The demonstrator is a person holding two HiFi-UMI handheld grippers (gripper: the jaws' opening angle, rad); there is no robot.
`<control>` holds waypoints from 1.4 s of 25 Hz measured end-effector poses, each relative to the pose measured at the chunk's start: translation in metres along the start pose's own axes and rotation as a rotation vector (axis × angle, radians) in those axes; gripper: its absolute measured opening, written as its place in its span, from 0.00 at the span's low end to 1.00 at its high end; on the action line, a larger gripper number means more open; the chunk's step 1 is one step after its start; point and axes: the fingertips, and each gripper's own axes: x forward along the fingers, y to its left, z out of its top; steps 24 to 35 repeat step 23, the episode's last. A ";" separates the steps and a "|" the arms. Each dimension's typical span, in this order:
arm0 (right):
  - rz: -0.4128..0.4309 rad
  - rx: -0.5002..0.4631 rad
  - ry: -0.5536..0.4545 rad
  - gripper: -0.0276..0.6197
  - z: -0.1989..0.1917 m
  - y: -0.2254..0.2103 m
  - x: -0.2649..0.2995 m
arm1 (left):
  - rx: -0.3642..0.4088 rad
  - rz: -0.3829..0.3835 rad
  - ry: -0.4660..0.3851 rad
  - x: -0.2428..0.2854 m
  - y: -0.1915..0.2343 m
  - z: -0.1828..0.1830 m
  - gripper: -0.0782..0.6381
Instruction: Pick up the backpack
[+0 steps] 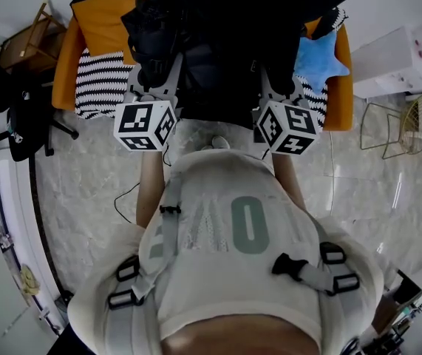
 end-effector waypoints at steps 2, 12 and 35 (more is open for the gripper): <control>-0.001 0.002 0.000 0.20 0.000 -0.001 0.000 | -0.001 0.000 -0.001 0.001 -0.001 0.000 0.33; 0.001 -0.003 -0.025 0.20 -0.001 0.003 -0.003 | -0.024 -0.011 -0.010 -0.003 0.003 -0.004 0.33; -0.008 -0.018 -0.026 0.20 0.000 0.002 0.002 | -0.043 -0.016 -0.013 0.004 0.008 -0.009 0.33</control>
